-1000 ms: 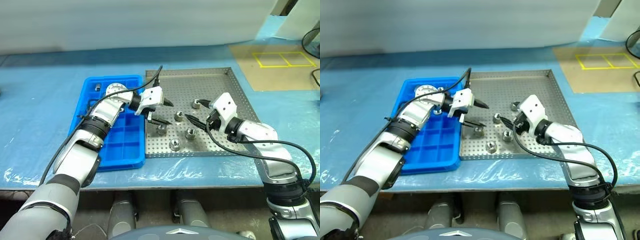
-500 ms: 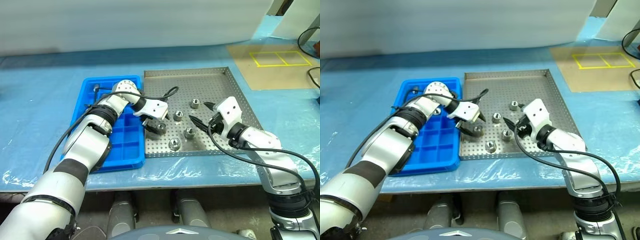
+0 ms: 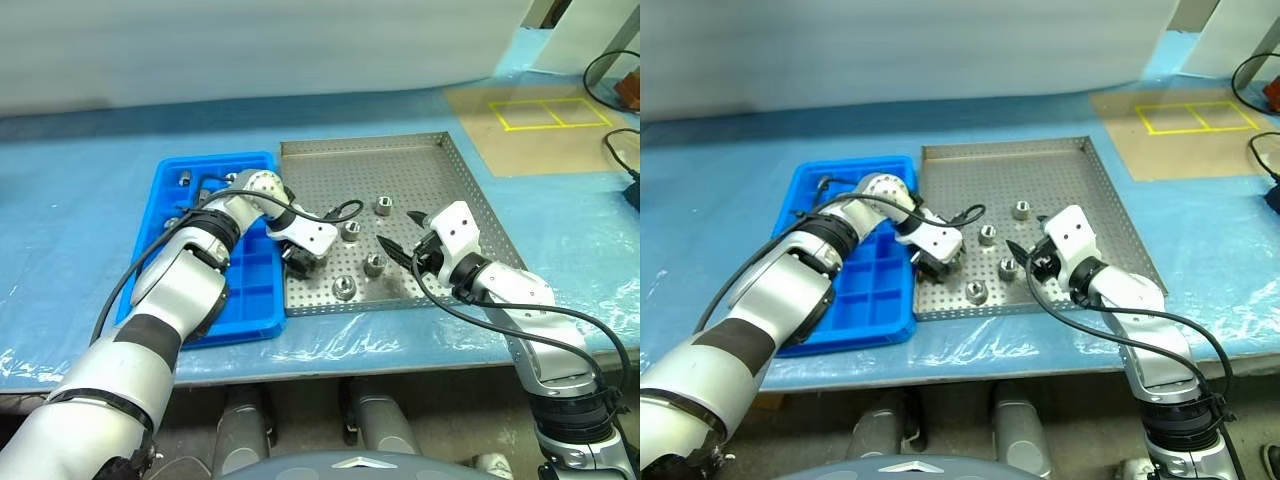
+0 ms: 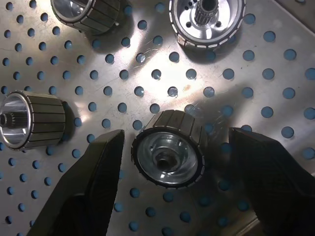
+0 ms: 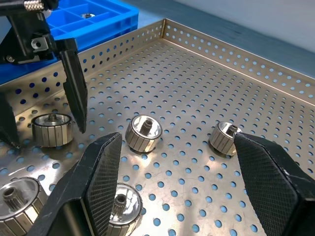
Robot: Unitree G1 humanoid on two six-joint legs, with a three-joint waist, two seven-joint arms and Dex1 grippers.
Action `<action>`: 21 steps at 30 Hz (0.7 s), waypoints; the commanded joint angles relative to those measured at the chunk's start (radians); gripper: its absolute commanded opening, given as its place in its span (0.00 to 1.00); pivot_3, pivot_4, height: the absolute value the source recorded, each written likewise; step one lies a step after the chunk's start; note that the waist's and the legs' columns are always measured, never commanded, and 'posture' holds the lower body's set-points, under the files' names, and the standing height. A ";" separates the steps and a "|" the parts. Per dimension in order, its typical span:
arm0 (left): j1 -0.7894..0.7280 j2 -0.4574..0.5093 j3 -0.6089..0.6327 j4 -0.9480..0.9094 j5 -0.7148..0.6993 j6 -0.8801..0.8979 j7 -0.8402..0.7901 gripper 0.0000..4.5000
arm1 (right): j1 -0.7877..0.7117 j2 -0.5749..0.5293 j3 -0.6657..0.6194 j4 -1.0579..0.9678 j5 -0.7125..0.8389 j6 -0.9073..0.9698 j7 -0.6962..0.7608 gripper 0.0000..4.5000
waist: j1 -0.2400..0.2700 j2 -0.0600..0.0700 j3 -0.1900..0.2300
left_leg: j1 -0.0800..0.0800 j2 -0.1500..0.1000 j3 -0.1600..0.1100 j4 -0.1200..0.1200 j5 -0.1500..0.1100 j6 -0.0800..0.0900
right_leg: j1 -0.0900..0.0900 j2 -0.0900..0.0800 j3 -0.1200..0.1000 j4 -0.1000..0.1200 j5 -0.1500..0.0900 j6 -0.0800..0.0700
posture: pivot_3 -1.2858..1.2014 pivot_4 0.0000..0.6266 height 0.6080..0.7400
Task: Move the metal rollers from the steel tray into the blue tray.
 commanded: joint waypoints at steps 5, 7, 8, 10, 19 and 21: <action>-0.003 0.005 0.008 -0.008 0.007 0.001 0.013 0.81 | -0.018 0.002 0.011 -0.007 -0.014 -0.037 -0.006 0.82 | 0.000 0.000 0.000 | 0.000 0.000 0.000 0.000 0.000 0.000 | 0.000 0.000 0.000 0.000 0.000 0.000 | 0.30 0.24 1.00; 0.004 0.012 0.016 -0.009 -0.006 -0.009 -0.012 0.73 | -0.025 0.005 0.015 -0.001 -0.013 -0.041 -0.008 0.82 | 0.000 0.000 0.000 | 0.000 0.000 0.000 0.000 0.000 0.000 | 0.000 0.000 0.000 0.000 0.000 0.000 | 0.31 0.24 1.00; 0.006 0.014 0.020 -0.009 -0.012 -0.012 -0.024 0.68 | -0.027 0.006 0.017 0.001 -0.013 -0.042 -0.008 0.82 | -0.001 0.000 0.000 | 0.000 0.000 0.000 0.001 0.000 0.000 | 0.000 0.000 0.000 0.000 0.000 0.000 | 0.31 0.24 1.00; 0.012 0.014 0.032 -0.011 -0.029 -0.017 -0.046 0.53 | -0.031 0.008 0.019 0.006 -0.014 -0.045 -0.008 0.82 | -0.001 0.000 0.000 | 0.000 0.000 0.000 0.001 0.000 0.001 | 0.001 0.000 0.000 0.000 0.000 0.000 | 0.31 0.24 1.00; 0.010 -0.010 0.114 -0.047 -0.106 0.058 -0.054 0.38 | -0.066 0.020 0.037 0.032 -0.009 -0.058 0.002 0.82 | 0.002 0.000 0.000 | 0.000 0.000 0.000 0.001 -0.001 0.001 | 0.001 -0.001 0.000 0.000 0.000 0.000 | 0.32 0.24 1.00; 0.010 -0.004 0.135 -0.071 -0.132 0.065 -0.053 0.38 | -0.077 0.020 0.038 0.041 -0.002 -0.061 0.010 0.82 | 0.003 0.000 0.000 | 0.000 0.000 0.000 0.001 -0.001 0.001 | 0.001 -0.001 0.000 0.000 0.000 0.000 | 0.33 0.24 1.00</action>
